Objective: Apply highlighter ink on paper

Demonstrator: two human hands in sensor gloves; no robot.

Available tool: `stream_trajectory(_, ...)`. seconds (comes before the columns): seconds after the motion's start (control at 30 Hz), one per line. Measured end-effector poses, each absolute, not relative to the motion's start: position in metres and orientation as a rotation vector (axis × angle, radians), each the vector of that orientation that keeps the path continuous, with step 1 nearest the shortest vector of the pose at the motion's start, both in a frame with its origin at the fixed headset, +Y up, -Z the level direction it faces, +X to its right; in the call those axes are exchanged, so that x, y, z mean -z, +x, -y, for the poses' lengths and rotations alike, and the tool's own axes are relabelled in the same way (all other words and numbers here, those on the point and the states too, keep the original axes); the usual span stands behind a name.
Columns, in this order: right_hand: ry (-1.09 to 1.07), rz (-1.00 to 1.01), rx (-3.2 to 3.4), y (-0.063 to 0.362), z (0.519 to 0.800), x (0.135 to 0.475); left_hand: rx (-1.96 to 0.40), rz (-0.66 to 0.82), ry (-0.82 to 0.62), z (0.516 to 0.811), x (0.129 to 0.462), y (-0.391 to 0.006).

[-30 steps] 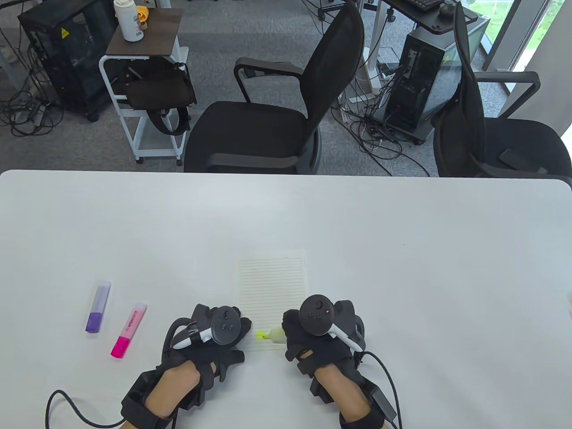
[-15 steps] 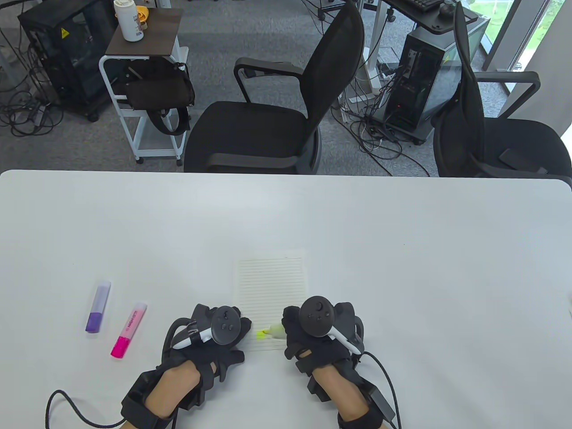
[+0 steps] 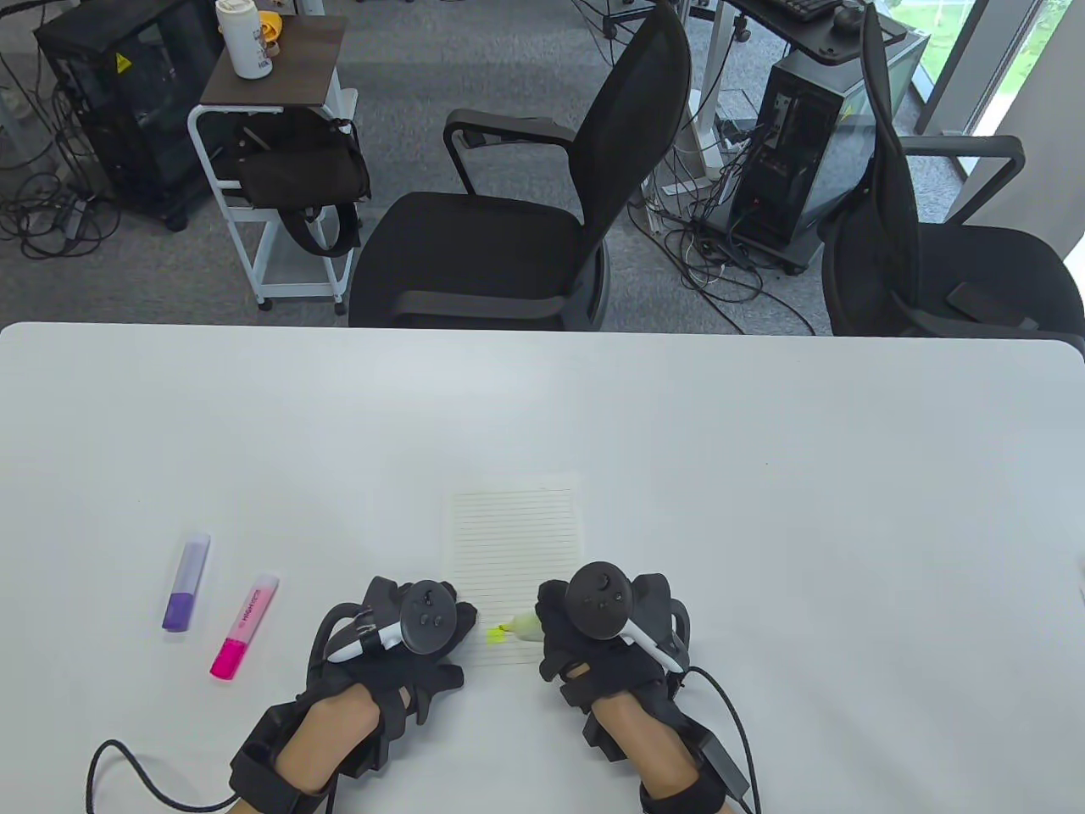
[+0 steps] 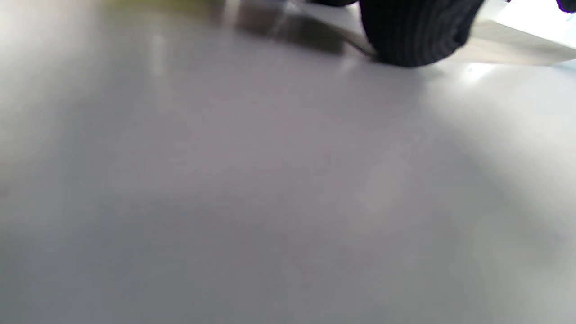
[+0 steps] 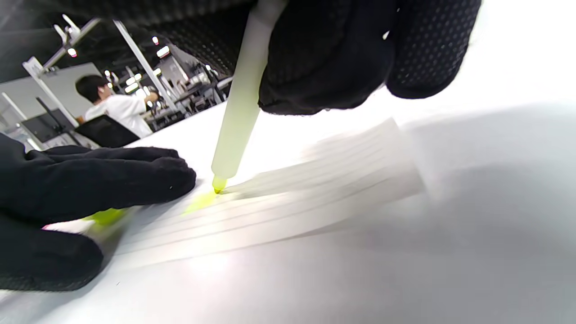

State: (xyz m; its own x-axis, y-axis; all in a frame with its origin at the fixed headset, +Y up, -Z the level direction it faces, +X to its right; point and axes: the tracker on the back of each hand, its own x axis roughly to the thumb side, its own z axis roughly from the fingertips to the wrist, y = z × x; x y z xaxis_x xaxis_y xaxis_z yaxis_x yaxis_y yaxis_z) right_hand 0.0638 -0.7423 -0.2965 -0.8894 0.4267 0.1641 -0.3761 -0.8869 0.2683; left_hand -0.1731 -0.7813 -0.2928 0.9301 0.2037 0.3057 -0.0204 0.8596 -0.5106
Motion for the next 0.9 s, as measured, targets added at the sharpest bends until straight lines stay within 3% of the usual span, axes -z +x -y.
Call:
stream_trajectory(0.2,0.299,-0.239,-2.686,0.0633,0.7453,0.2974,-0.120,0.361,-0.526,0.7814,0.2929,-0.1730)
stream_trajectory(0.4,0.306,-0.353,-2.674,0.0652,0.7422,0.2972,-0.121,0.361,-0.526,0.7813,0.2929,-0.1728)
stream_trajectory(0.53,0.298,-0.245,-2.687,0.0634,0.7454,0.2974,-0.122,0.361,-0.526,0.7813,0.2929,-0.1729)
stream_trajectory(0.77,0.303,-0.332,-2.683,0.0639,0.7431,0.2972,-0.122,0.361,-0.526,0.7814,0.2931,-0.1730)
stream_trajectory(0.9,0.323,-0.223,-2.678,0.0598,0.7466,0.2961,-0.121,0.361,-0.527,0.7814,0.2931,-0.1730)
